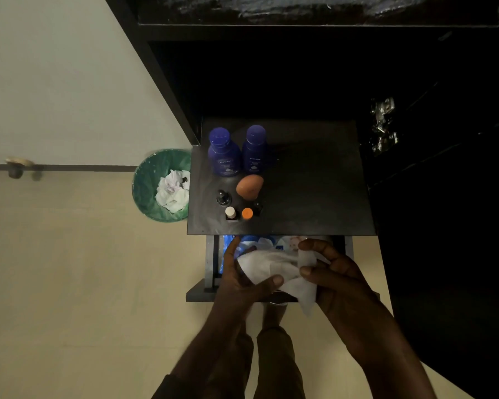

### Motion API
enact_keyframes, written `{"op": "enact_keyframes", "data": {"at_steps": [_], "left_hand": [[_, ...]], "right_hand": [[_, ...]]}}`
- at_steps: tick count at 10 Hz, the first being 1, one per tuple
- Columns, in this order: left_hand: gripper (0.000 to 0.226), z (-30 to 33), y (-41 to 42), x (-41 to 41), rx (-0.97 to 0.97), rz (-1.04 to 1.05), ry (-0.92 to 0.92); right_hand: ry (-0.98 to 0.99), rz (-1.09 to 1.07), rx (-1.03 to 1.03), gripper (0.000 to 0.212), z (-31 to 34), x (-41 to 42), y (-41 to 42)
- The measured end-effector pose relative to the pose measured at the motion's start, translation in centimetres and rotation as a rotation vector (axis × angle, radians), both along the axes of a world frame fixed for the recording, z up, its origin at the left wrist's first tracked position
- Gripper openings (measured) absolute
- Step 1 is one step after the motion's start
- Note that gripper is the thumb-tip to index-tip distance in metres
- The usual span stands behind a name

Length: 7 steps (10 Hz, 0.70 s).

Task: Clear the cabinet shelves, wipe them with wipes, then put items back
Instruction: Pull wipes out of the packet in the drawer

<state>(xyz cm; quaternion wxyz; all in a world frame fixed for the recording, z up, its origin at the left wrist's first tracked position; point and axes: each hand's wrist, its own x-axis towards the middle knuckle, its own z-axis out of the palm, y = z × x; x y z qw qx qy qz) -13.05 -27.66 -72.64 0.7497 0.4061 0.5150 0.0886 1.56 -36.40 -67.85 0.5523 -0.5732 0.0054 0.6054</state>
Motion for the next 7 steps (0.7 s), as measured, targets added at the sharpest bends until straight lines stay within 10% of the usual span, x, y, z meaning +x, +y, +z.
{"op": "enact_keyframes", "data": {"at_steps": [5, 7], "left_hand": [[0.031, 1.7, -1.7, -0.9, 0.426, -0.317, 0.236], [0.08, 2.4, -1.8, 0.0, 0.55, -0.381, 0.403]], "right_hand": [[-0.226, 0.147, -0.071, 0.027, 1.1, 0.1, -0.2], [-0.328, 0.145, -0.245, 0.025, 0.7, -0.7, 0.8]]}}
